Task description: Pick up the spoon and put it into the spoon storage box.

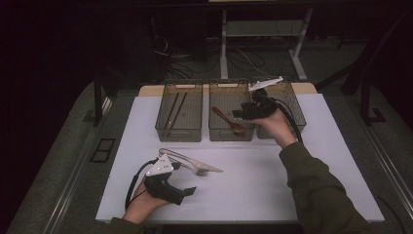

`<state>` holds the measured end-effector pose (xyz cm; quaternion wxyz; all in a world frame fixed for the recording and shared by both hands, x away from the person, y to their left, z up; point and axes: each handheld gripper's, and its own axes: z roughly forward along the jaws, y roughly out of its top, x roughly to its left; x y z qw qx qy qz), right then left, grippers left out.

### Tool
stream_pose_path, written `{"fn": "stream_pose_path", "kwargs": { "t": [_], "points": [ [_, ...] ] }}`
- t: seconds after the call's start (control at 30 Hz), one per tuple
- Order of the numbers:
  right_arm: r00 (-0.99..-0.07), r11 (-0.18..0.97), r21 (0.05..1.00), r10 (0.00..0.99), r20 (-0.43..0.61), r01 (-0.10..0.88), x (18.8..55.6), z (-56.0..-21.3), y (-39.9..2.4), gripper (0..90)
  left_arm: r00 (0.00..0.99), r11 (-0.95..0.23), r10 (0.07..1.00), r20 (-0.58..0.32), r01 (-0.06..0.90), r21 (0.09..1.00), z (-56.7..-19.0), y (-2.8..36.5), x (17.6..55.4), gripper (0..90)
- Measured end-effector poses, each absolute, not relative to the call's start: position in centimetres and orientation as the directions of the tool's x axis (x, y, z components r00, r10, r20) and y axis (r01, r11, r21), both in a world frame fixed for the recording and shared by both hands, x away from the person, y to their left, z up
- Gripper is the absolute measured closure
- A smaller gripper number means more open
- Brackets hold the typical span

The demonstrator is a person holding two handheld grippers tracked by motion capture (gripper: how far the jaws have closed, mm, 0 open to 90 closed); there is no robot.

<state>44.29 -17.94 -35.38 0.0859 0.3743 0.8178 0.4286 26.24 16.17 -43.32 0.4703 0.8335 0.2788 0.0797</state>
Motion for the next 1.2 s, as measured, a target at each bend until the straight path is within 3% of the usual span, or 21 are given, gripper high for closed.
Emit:
{"fn": "stream_pose_path", "kwargs": {
  "t": [0.47, 0.63, 1.2],
  "points": [
    [-0.728, 0.300, 0.822, 0.659, 0.188, 0.484, 38.4, -36.6, -22.1, 27.8, 0.823, -0.404, 0.557, -0.114, 0.389, 0.828, -43.1, 16.6, 26.4, 0.0],
    [-0.708, 0.342, 0.809, 0.695, 0.124, 0.478, 35.9, -38.0, -22.8, 24.6, 0.815, -0.400, 0.570, -0.102, 0.384, 0.832, -42.9, 17.0, 26.4, 4.7],
    [-0.679, 0.290, 0.827, 0.720, 0.143, 0.482, 30.0, -42.3, -27.6, 17.8, 0.797, -0.407, 0.598, -0.079, 0.387, 0.827, -42.2, 17.3, 26.7, 21.9]
  ]
}}
